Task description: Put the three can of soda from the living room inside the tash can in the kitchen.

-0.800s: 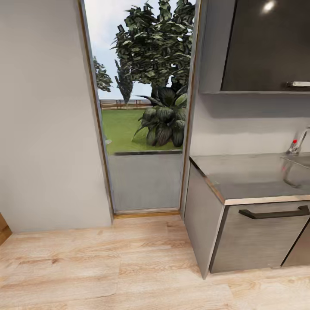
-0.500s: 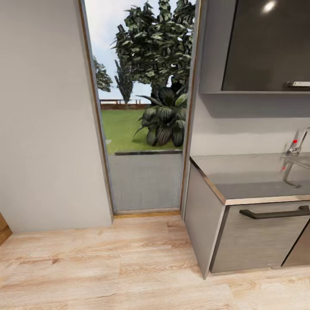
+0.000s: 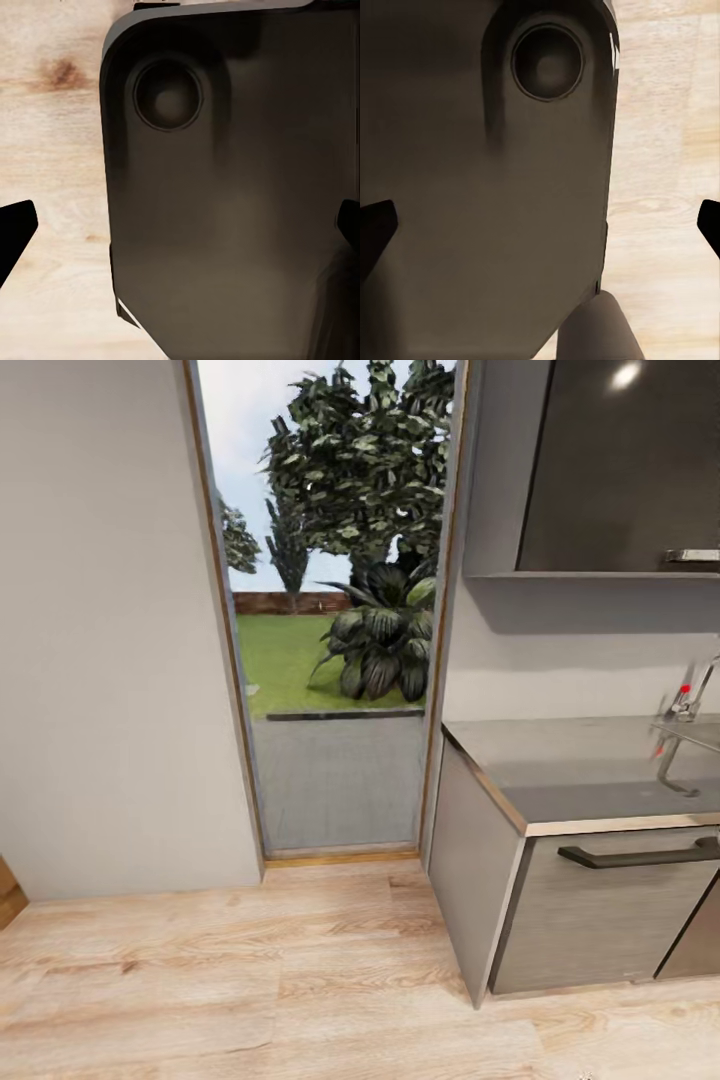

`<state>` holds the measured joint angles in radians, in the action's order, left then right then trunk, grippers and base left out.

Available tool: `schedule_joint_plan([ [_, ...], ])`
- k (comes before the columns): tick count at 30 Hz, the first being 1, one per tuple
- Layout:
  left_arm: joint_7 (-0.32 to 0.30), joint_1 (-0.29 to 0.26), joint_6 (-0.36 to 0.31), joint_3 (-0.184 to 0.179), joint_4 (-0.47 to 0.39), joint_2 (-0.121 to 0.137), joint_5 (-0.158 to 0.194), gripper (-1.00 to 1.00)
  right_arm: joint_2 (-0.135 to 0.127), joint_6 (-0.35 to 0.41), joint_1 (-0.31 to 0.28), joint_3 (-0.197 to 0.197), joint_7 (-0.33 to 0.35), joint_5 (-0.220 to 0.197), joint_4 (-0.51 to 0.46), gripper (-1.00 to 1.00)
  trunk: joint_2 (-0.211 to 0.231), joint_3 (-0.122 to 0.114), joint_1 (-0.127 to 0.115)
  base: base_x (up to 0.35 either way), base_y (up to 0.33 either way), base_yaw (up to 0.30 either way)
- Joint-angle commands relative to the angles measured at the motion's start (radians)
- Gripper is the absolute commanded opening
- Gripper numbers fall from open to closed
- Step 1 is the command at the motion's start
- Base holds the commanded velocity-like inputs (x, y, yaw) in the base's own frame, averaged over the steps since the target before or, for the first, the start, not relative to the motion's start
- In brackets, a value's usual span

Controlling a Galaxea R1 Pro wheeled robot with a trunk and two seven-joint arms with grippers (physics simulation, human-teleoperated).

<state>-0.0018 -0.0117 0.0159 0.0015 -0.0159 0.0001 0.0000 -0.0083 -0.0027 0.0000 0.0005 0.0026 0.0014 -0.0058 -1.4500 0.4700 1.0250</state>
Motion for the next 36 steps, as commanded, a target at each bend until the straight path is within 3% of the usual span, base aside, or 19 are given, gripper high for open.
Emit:
schedule_joint_plan([
  [1, 0.0, 0.001, 0.001, 0.0, -0.002, -0.002, 0.0, 1.0, 0.001, 0.001, 0.0, -0.001, 0.0, -0.001, -0.002, 1.0, 0.0, 0.0, 0.0, 0.0, 0.107, -0.1],
  [36, -0.001, 0.003, 0.004, -0.001, -0.01, -0.009, 0.0, 1.0, 0.005, 0.003, 0.0, -0.005, 0.003, -0.004, -0.01, 1.0, 0.0, 0.0, 0.0, 0.0, 0.241, -0.271],
])
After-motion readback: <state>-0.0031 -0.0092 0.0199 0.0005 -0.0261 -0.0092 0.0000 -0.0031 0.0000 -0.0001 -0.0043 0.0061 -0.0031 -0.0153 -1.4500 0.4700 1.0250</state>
